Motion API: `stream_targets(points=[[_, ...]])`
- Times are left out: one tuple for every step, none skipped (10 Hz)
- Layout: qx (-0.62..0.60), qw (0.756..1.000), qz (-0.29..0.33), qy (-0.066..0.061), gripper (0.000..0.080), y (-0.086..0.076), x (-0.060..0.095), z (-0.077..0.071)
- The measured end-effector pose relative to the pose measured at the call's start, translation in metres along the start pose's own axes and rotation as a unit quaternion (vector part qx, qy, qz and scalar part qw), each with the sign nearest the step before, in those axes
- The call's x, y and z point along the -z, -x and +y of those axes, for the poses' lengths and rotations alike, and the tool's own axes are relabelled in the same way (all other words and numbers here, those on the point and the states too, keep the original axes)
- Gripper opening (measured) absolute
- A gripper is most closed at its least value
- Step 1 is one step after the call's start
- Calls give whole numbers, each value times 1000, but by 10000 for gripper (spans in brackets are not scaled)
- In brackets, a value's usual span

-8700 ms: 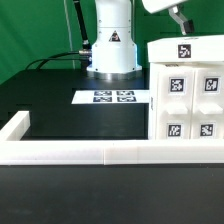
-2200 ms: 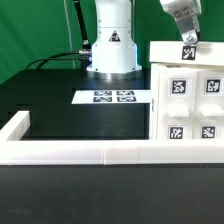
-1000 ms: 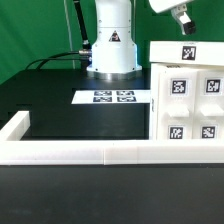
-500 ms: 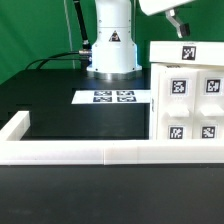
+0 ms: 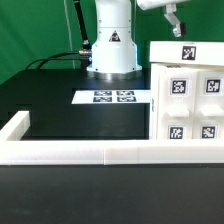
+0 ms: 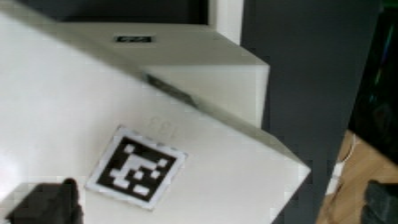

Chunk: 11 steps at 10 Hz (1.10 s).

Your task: Assemble cabinet

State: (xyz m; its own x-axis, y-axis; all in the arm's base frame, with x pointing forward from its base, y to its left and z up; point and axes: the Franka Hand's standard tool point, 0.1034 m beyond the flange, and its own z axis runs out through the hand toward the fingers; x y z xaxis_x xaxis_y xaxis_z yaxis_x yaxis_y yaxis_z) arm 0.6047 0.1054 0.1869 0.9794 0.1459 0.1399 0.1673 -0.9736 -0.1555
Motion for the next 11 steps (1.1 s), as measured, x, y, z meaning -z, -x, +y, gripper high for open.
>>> stream_targets(points=[[63,998,-2,12,797,0,0,-1],[110,994,-3,14,797,0,-1,0],[141,990,-5,14,797,1,-1,0],[166,986,-5,14,797,1,-1,1],[202,979,-6,13,797,1,-1,2],[240,971,-6,13,797,1,-1,3],[273,962,-7,13,797,1,-1,4],[296,955,-16,9,797,3,-4,5],[345,938,-21,12,797,2,-6,6],[386,922,-25,15,797,1,-8,7],[425,904,-30,18,797,1,-10,9]])
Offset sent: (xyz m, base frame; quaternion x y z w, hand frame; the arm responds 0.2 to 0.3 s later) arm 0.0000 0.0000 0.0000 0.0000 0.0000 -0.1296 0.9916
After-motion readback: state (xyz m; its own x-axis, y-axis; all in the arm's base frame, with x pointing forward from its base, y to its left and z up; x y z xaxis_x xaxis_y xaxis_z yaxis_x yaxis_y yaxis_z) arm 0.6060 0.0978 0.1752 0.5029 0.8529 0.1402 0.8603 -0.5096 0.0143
